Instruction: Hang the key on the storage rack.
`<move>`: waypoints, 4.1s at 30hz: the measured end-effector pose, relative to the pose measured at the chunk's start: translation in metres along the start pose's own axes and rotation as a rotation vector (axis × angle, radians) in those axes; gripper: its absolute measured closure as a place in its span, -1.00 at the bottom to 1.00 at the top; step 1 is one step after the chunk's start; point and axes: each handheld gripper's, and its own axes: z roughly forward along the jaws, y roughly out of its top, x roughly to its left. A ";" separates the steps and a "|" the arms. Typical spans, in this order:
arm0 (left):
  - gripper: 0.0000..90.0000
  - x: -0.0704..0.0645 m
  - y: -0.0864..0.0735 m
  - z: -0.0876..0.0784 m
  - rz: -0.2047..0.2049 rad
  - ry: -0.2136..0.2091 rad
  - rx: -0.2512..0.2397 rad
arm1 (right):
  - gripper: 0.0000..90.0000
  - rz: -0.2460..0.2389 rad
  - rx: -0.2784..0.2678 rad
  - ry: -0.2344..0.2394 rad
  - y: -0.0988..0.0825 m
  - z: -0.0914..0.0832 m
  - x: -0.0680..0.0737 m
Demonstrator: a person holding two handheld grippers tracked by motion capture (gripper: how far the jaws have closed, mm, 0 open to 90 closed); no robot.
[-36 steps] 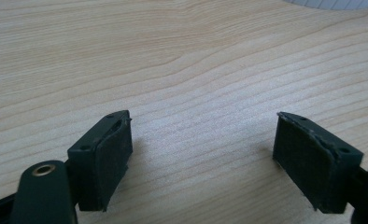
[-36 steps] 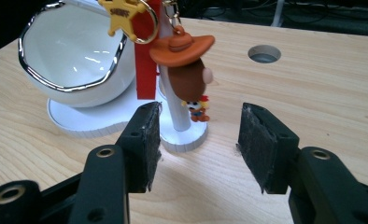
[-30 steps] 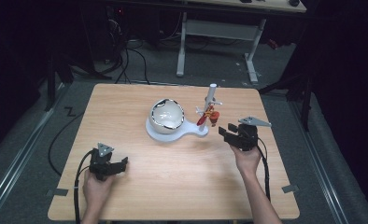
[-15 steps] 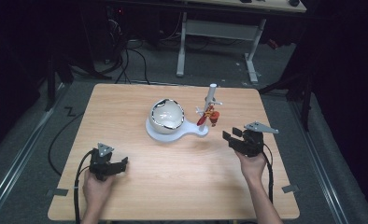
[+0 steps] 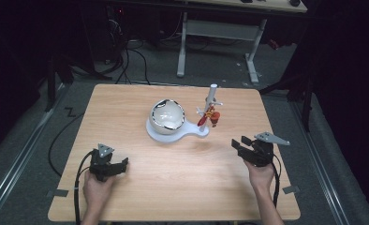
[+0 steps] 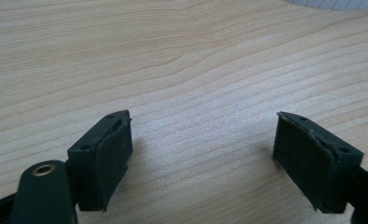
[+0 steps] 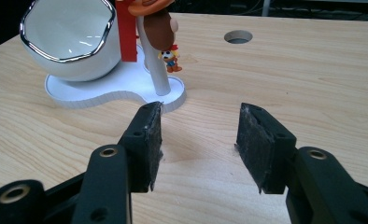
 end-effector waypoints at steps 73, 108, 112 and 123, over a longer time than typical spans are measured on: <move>-0.55 0.000 0.000 0.000 0.001 0.000 0.000 | -0.04 0.027 0.177 -0.215 -0.055 0.016 -0.034; -0.55 0.000 0.000 0.000 0.000 0.000 0.000 | -0.33 0.030 0.218 -0.280 -0.065 0.025 -0.044; -0.55 0.000 0.000 0.000 -0.002 -0.002 -0.001 | -0.33 0.031 0.215 -0.286 -0.066 0.024 -0.043; -0.55 0.000 0.000 0.000 0.000 0.000 -0.001 | -0.33 0.036 0.215 -0.287 -0.067 0.023 -0.042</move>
